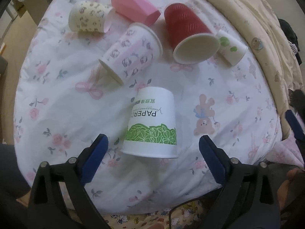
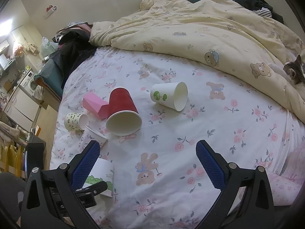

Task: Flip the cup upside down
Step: 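Set the green-band cup down and open the left gripper, then grasp the green-band cup with the right gripper, then lift the green-band cup and rotate it mouth-down with the right gripper, then lower the cup onto the bed and open the right gripper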

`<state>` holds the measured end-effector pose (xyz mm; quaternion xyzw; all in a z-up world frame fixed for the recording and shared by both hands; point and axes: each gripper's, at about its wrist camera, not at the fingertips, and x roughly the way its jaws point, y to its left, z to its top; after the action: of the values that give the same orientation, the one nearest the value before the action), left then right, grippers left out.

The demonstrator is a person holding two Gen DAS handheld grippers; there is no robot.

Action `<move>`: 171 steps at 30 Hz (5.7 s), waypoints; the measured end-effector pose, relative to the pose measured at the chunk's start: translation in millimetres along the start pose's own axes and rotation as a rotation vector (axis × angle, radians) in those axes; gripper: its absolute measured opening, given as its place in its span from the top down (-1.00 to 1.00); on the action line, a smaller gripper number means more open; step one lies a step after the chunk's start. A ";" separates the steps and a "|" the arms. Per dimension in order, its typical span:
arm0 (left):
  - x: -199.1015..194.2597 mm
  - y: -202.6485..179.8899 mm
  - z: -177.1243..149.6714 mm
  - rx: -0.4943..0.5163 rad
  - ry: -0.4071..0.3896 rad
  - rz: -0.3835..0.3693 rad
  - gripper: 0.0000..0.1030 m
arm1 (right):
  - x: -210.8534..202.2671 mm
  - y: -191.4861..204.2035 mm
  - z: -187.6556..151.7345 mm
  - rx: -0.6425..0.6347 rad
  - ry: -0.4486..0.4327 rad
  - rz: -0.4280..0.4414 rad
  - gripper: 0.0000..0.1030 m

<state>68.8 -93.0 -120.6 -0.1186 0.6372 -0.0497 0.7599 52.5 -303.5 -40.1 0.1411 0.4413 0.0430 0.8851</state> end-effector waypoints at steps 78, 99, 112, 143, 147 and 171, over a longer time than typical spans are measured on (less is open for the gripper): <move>-71.6 96.2 19.5 0.000 -0.204 0.145 -0.82 | 147.5 65.1 -29.9 0.146 0.642 0.381 -0.14; -93.7 30.6 -3.8 0.247 -0.250 -0.162 -0.83 | 74.2 71.1 10.9 -0.048 0.300 0.434 -0.14; -74.9 16.4 -8.4 0.297 -0.177 -0.199 -0.83 | 73.6 91.4 -2.8 -0.139 0.324 0.470 -0.14; -51.7 34.1 -3.5 0.254 -0.128 -0.049 -0.83 | 49.1 93.2 -2.5 -0.247 0.261 0.449 -0.12; -54.1 45.1 0.8 0.224 -0.156 0.043 -0.83 | 51.2 88.5 2.0 -0.250 0.233 0.377 -0.12; -64.2 75.1 7.5 0.156 -0.207 0.160 -1.00 | 150.6 126.2 -27.8 -0.545 0.358 0.037 -0.15</move>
<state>58.7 -4.9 -76.3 -0.0124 0.5573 -0.0257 0.8298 127.9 -146.6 -135.5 -0.1028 0.5595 0.1995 0.7979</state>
